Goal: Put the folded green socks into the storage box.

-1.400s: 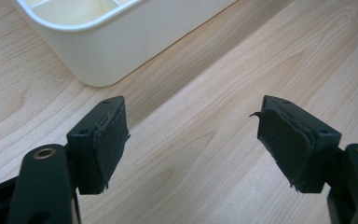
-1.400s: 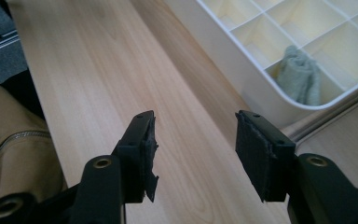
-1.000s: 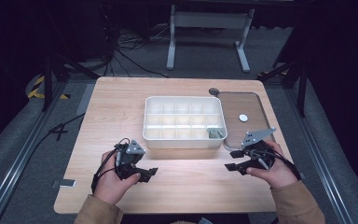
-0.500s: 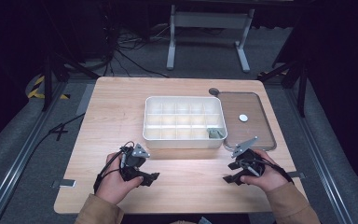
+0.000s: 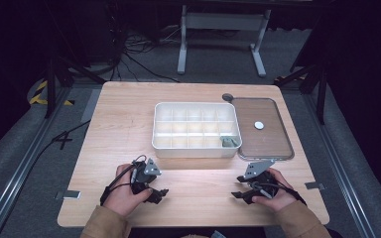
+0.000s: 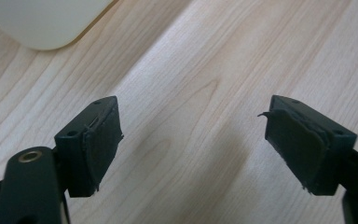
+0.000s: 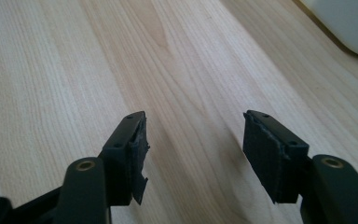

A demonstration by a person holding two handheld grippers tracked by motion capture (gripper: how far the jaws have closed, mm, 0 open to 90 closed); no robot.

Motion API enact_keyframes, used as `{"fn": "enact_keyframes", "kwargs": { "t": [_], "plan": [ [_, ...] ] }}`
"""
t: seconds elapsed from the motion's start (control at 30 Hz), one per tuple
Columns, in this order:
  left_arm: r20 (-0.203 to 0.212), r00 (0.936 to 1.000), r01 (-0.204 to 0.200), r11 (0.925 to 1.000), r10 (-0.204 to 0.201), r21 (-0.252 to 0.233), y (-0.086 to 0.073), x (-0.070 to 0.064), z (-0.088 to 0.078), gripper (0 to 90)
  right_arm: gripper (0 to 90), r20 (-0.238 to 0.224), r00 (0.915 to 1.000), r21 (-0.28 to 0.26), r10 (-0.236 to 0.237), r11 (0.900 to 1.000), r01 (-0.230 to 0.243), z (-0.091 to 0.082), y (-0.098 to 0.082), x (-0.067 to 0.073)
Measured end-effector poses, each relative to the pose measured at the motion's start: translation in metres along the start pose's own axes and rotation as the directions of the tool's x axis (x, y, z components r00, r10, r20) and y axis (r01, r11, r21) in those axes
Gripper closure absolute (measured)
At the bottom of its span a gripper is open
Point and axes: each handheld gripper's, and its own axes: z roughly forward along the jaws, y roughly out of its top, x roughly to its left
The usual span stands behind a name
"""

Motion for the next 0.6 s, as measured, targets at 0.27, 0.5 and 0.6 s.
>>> {"fn": "enact_keyframes", "kwargs": {
  "t": [0.27, 0.5, 0.6],
  "plan": [
    [-0.015, 0.9999, 0.003, 0.9977, -0.004, -0.068, -0.007, 0.001, 0.006, 17.8, 40.1, 0.004, 0.9997, -0.058, -0.026, 0.998, 0.026, 0.008, -0.004, 0.010],
    [-0.029, 0.9996, -0.004, 0.9981, 0.002, -0.062, -0.009, 0.000, 0.011, 18.0, 38.1, 0.033, 0.9994, -0.098, -0.012, 0.995, 0.015, 0.011, -0.006, 0.013],
    [-0.040, 0.9991, 0.011, 0.9970, -0.014, -0.076, -0.011, 0.004, 0.010, 17.9, 38.1, 0.039, 0.9992, -0.100, -0.010, 0.995, 0.014, 0.011, -0.004, 0.014]
  ]
}}
